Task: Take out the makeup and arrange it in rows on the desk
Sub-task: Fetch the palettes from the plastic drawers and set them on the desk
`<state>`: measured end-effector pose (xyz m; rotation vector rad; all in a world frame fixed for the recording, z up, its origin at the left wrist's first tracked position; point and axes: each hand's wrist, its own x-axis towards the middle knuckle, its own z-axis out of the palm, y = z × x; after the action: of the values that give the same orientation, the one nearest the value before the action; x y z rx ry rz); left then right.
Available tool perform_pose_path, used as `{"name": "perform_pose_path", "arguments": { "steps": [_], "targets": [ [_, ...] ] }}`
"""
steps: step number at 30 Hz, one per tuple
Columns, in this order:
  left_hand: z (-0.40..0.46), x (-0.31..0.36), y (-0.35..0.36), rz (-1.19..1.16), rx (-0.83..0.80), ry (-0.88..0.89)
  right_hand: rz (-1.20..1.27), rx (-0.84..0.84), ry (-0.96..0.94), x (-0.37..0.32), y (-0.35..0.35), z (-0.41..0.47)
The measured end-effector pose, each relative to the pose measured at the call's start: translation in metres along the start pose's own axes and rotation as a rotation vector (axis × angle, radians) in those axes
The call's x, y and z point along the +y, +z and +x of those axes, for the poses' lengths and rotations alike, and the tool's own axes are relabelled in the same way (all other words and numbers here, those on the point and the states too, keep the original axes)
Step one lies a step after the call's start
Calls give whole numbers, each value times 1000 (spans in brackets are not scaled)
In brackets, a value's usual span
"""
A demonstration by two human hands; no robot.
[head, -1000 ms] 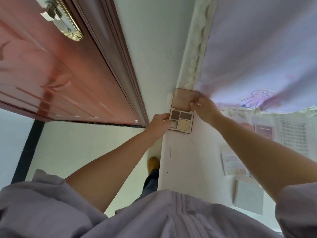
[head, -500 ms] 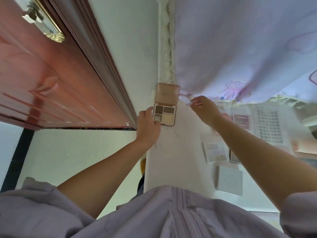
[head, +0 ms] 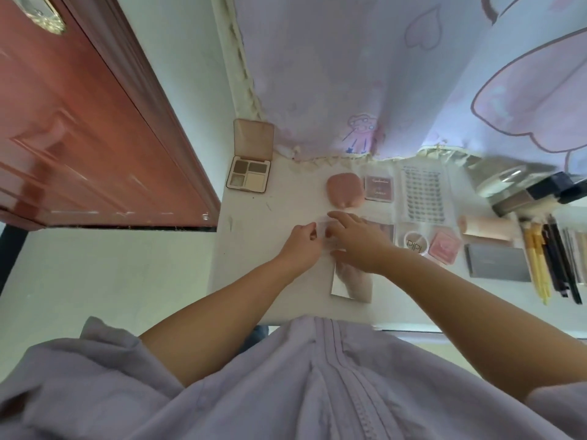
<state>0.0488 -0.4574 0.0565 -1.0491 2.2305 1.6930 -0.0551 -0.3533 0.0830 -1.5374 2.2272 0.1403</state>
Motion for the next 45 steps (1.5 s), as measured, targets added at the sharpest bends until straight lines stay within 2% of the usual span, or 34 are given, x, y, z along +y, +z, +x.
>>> {"name": "perform_pose_path", "arguments": {
  "steps": [4, 7, 10, 12, 14, 18, 22, 26, 29, 33, 35, 37, 40, 45],
  "targets": [
    [-7, 4, -2, -120, 0, -51, -84, 23, -32, -6, 2, 14],
    [-13, 8, -10, -330, 8, -123, -97, 63, -60, -8, 3, 16],
    [-21, 8, -27, -663, 3, -230, 97, 196, -100, -17, -5, 12],
    [-27, 7, -38, -867, -130, -262, 221, 304, -155, -28, -14, 11],
    [-30, 7, -45, -950, -220, -237, 290, 363, -193, -38, -21, 12],
    [-30, 17, -52, -1086, -290, -233, 453, 377, -176, -42, -36, 13],
    [-29, 18, -62, -1143, -324, -245, 520, 291, -186, -42, -51, 22],
    [-29, 7, -78, -1173, -391, -312, 866, 169, -74, -42, -76, 27],
    [-30, 2, -88, -1152, -422, -326, 1281, 50, 47, -35, -88, 35],
    [-27, 1, -91, -1123, -421, -298, 1579, 41, 209, -22, -83, 45],
    [-24, -3, -94, -1126, -405, -284, 1552, 65, 227, -21, -74, 47],
    [-21, -6, -97, -1122, -396, -281, 1351, 81, 218, -22, -64, 48],
    [-14, -7, -98, -1066, -345, -310, 1079, 194, 267, -18, -52, 58],
    [13, 13, -97, -1213, -76, -439, 929, 350, 358, 3, -49, 95]
  ]
}}
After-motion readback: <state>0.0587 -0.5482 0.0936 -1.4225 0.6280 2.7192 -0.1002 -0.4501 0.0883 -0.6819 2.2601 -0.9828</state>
